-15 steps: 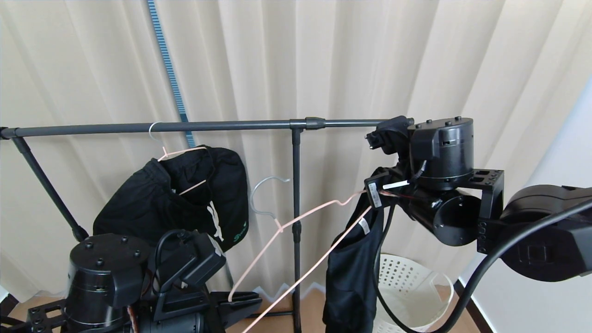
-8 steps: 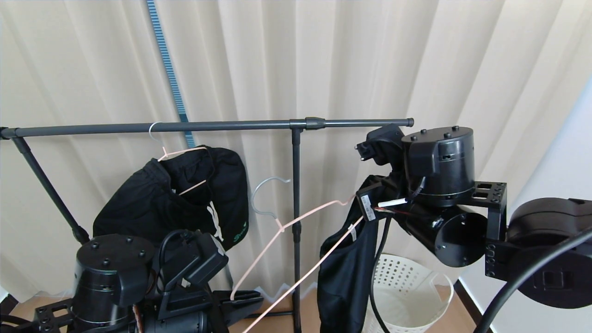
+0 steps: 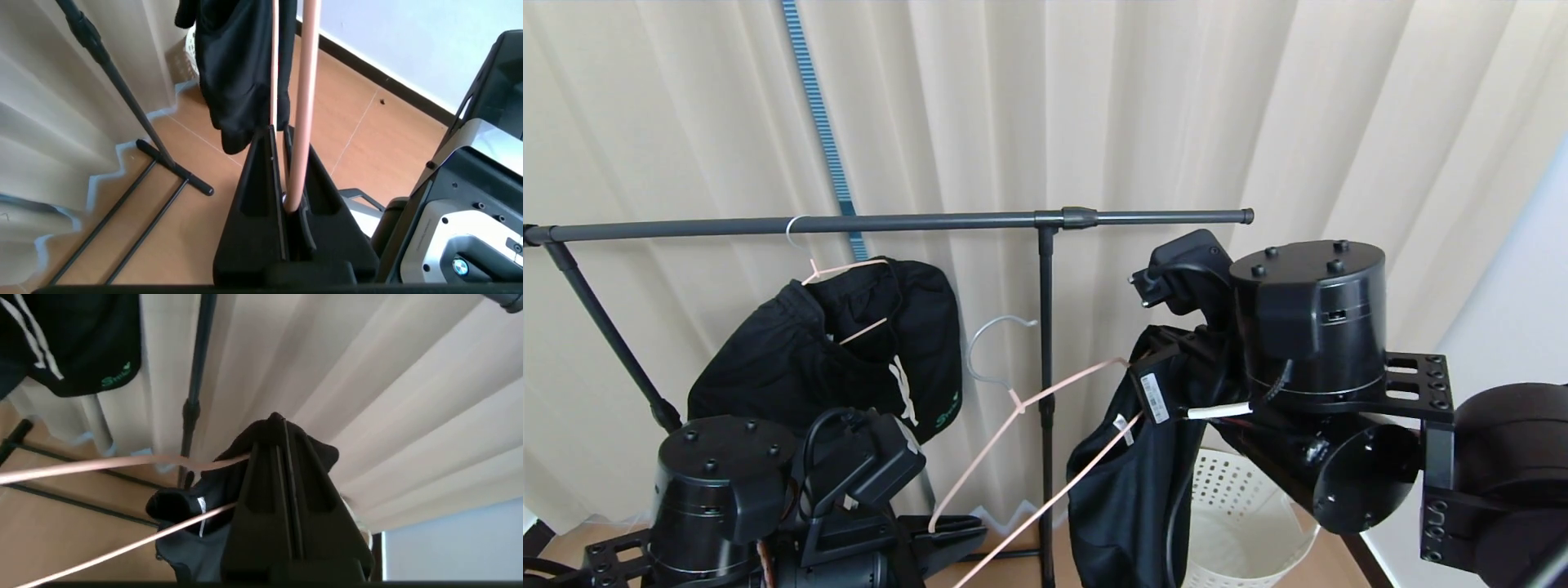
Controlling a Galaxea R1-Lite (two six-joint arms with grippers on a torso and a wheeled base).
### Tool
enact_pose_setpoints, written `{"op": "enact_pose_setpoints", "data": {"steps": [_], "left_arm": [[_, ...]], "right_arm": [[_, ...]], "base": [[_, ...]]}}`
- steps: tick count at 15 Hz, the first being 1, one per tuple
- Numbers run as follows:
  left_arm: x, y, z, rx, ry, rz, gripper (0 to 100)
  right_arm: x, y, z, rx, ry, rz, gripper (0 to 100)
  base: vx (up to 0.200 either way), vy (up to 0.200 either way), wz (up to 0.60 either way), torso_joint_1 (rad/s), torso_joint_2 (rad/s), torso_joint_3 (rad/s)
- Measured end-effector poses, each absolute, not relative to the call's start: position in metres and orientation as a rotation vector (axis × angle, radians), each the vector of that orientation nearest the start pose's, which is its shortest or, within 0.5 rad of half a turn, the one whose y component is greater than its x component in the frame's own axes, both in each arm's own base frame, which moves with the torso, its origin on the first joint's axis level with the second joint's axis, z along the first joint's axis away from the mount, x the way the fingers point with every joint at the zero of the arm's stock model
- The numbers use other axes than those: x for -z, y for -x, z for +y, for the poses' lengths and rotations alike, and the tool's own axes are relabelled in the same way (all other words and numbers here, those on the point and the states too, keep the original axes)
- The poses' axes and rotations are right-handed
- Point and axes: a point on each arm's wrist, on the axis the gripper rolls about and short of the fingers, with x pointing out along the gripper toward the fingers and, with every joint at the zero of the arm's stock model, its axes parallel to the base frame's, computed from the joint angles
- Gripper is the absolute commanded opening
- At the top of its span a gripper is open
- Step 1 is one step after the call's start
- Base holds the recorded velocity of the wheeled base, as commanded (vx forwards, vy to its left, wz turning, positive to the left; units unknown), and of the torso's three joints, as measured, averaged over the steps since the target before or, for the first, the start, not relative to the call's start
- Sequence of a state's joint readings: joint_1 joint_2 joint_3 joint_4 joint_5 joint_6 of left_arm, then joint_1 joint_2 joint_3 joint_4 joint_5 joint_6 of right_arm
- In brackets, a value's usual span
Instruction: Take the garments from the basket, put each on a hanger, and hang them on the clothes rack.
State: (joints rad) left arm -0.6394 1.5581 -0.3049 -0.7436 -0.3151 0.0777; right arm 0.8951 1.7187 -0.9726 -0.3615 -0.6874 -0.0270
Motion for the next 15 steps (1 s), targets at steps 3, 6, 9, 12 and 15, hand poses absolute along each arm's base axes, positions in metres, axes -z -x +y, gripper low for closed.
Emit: {"op": "enact_pose_setpoints", "data": {"steps": [3,6,9,12,15], "left_arm": [[-0.109,-0.165,-0.131,0.950,-0.155,0.483,0],[-0.110,-0.168,-0.130,0.921,-0.158,0.473,0],[-0.112,-0.169,-0.130,0.916,-0.154,0.448,0],[-0.112,-0.168,-0.129,0.914,-0.153,0.442,0],[-0.111,-0.168,-0.129,0.914,-0.152,0.443,0]], "right_arm": [[-0.204,-0.190,0.238,-0.259,0.296,0.251,0],[-0.211,-0.178,0.237,-0.301,0.282,0.234,0],[-0.213,-0.160,0.240,-0.416,0.272,0.226,0],[-0.212,-0.149,0.246,-0.464,0.253,0.228,0],[-0.212,-0.135,0.254,-0.534,0.227,0.234,0]], "base": [[0.000,0.000,0.00,0.000,0.00,0.000],[0.000,0.000,0.00,0.000,0.00,0.000],[0.000,0.000,0.00,0.000,0.00,0.000],[0.000,0.000,0.00,0.000,0.00,0.000],[0.000,0.000,0.00,0.000,0.00,0.000]]}}
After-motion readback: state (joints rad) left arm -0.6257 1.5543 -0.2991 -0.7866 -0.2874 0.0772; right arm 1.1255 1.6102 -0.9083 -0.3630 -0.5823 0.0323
